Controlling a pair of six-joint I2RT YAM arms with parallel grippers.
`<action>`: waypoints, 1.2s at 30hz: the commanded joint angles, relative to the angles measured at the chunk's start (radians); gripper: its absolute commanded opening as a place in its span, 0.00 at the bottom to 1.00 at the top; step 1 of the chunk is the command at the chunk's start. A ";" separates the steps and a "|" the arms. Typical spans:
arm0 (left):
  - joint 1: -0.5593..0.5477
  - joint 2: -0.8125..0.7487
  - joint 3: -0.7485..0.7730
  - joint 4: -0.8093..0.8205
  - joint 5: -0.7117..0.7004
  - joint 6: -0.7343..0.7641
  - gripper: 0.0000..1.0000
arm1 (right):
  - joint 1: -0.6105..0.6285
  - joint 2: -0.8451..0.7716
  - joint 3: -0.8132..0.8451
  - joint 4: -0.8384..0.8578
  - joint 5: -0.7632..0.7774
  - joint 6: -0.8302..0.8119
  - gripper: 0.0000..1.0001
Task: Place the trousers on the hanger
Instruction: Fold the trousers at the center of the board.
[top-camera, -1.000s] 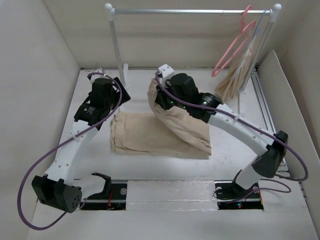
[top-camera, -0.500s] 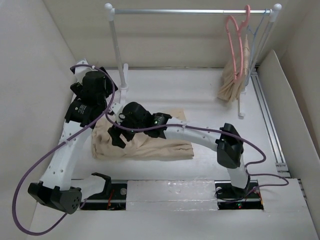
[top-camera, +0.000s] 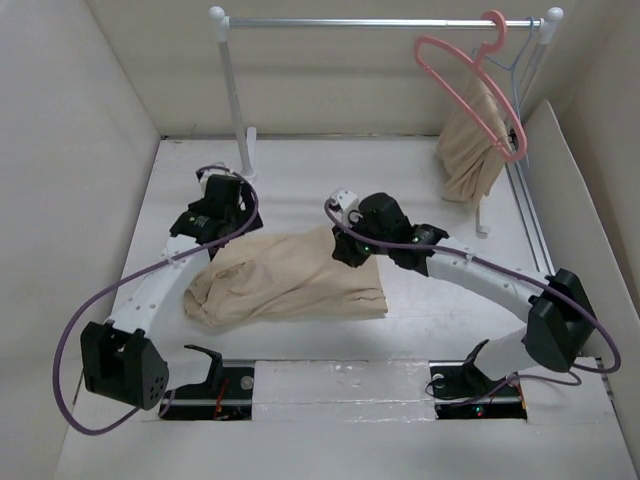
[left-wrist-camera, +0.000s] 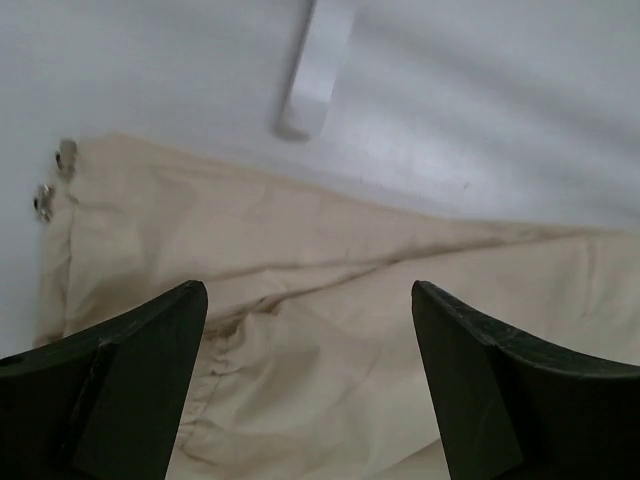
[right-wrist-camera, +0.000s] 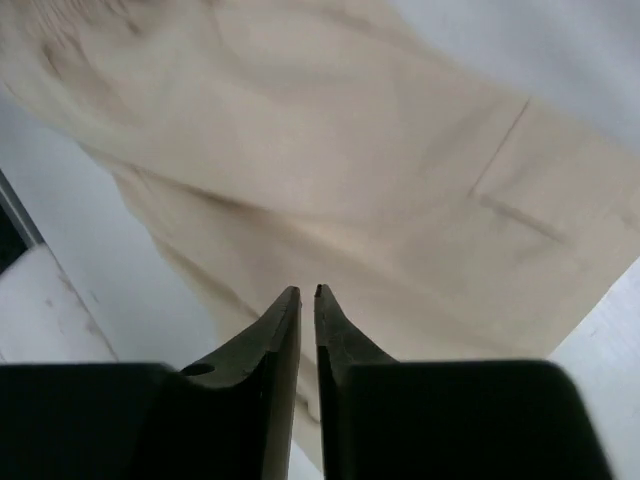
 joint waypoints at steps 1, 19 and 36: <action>-0.009 0.016 -0.059 -0.063 0.081 0.007 0.79 | 0.010 -0.020 -0.130 -0.005 0.003 -0.036 0.19; 0.136 0.187 -0.248 -0.301 0.024 -0.539 0.85 | -0.206 -0.065 -0.256 -0.005 -0.063 -0.151 0.92; 0.162 0.112 -0.105 -0.226 -0.019 -0.458 0.00 | -0.203 -0.157 -0.391 -0.106 -0.172 -0.252 0.64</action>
